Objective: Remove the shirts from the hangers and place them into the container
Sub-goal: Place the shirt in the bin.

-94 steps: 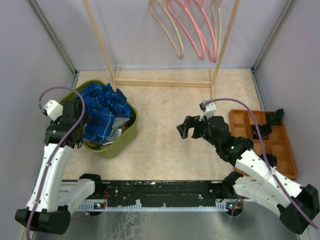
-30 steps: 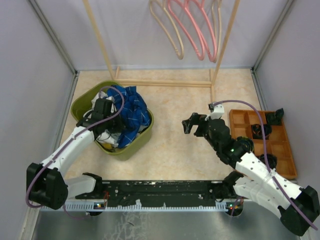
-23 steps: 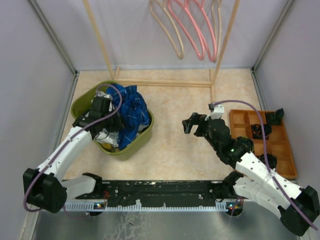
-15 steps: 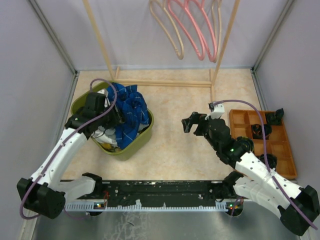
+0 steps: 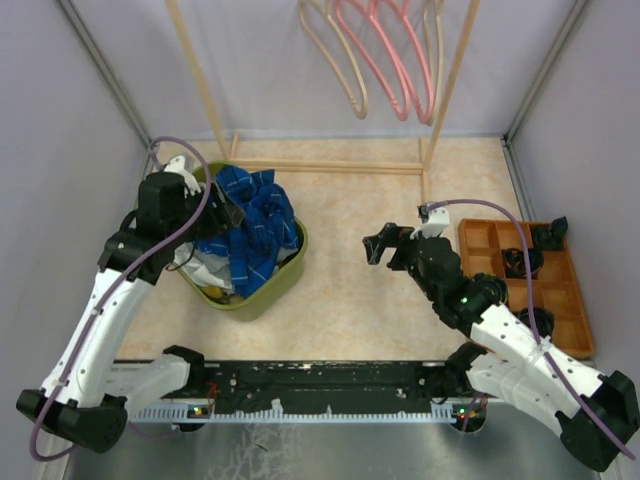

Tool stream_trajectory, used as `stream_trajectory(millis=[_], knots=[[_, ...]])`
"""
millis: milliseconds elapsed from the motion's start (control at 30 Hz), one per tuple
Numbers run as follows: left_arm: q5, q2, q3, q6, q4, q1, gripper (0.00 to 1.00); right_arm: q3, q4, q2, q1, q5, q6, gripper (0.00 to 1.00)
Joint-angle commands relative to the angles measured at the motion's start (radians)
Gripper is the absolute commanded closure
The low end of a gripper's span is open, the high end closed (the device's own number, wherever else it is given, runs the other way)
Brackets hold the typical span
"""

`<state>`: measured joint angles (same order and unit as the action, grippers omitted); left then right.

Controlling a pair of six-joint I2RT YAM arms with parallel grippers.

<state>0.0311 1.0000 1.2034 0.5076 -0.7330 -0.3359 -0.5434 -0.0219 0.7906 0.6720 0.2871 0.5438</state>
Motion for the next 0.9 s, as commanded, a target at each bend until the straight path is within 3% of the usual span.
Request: stream_trajectory(millis=[0,400,533,867], knots=[[0.009,0.036,-0.019,-0.031,0.005,-0.003,0.25,-0.011,0.064,-0.001,0.006,0.015,0.006,0.01],[-0.056,0.091,-0.268,0.016,0.129,0.004,0.24,-0.01,0.028,-0.02,0.006,0.01,0.007,0.01],[-0.054,0.109,-0.215,0.029,0.072,0.005,0.24,-0.015,0.022,-0.023,0.006,0.01,0.003,0.01],[0.041,-0.013,-0.04,-0.019,-0.009,0.005,0.17,-0.023,0.013,-0.079,0.007,0.0,-0.013,0.01]])
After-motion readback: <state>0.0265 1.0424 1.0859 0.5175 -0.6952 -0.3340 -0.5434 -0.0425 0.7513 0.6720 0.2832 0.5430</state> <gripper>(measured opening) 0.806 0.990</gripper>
